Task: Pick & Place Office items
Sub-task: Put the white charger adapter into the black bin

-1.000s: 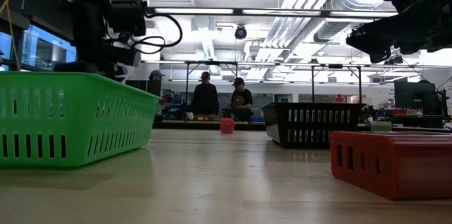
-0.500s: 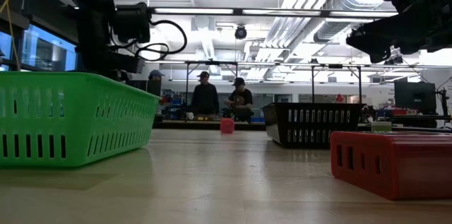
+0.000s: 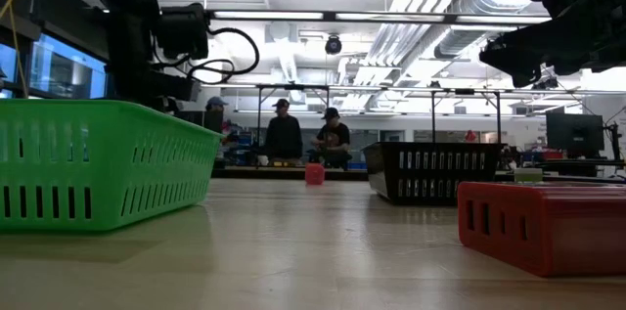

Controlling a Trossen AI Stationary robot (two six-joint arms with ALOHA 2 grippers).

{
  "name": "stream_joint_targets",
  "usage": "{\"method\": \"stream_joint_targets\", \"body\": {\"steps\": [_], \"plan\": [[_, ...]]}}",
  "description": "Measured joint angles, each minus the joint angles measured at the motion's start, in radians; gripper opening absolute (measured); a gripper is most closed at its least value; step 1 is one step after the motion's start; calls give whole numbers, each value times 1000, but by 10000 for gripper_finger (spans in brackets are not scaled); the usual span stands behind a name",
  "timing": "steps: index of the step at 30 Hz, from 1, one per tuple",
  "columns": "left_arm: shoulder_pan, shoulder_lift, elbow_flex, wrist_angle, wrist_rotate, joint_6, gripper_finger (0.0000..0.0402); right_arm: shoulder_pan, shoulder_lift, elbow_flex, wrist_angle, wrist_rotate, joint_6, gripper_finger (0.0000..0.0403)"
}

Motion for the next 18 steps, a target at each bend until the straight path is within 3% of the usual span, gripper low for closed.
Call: {"method": "stream_joint_targets", "body": {"steps": [18], "plan": [[0,46,-1,10,15,-13,229,0,0,0,0,0,0,248]]}}
